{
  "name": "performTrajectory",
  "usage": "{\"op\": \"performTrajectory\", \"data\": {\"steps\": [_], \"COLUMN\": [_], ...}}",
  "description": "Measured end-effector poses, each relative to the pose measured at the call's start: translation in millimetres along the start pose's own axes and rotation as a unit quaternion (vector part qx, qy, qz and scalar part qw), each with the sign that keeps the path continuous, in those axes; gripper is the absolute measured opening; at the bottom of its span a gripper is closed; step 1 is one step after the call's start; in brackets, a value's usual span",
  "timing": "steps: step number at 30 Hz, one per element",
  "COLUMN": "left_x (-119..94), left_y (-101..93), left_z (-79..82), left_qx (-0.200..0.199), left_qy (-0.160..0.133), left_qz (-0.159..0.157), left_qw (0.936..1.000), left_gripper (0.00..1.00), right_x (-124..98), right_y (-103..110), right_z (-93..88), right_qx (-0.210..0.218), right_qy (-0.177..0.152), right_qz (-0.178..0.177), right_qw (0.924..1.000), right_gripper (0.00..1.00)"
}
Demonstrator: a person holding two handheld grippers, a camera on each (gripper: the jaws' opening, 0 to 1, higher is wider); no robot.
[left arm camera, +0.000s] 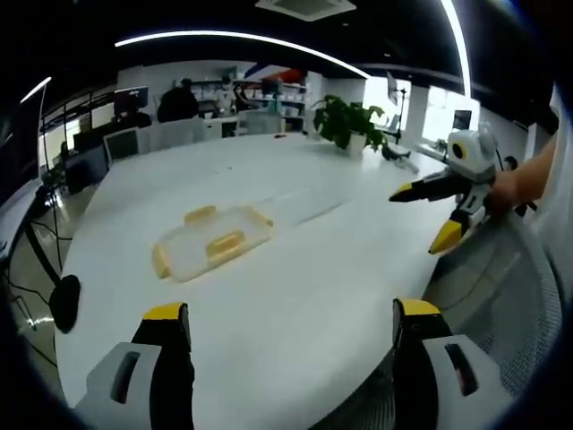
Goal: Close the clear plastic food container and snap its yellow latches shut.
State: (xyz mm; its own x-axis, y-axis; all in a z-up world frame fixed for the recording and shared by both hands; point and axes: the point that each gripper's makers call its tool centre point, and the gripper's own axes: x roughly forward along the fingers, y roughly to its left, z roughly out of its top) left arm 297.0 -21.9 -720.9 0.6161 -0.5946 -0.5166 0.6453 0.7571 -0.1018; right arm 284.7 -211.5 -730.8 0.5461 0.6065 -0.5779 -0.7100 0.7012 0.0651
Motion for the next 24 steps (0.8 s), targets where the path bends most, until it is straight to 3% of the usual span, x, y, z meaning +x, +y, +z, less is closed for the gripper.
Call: {"op": "performTrajectory", "data": {"steps": [24], "left_x": [-1.6], "left_y": [2.3], "left_z": [0.6], "left_qx": [-0.001], "left_qy": [-0.003], "left_qz": [0.006], "left_qw": [1.0000], "left_gripper": [0.91], "right_x": [0.4], "right_y": [0.6], "right_z": [-1.3], "right_qx": [-0.003], "right_qy": [0.002], "right_qz": [0.001], "right_qw": [1.0000], "right_gripper": [0.88]}}
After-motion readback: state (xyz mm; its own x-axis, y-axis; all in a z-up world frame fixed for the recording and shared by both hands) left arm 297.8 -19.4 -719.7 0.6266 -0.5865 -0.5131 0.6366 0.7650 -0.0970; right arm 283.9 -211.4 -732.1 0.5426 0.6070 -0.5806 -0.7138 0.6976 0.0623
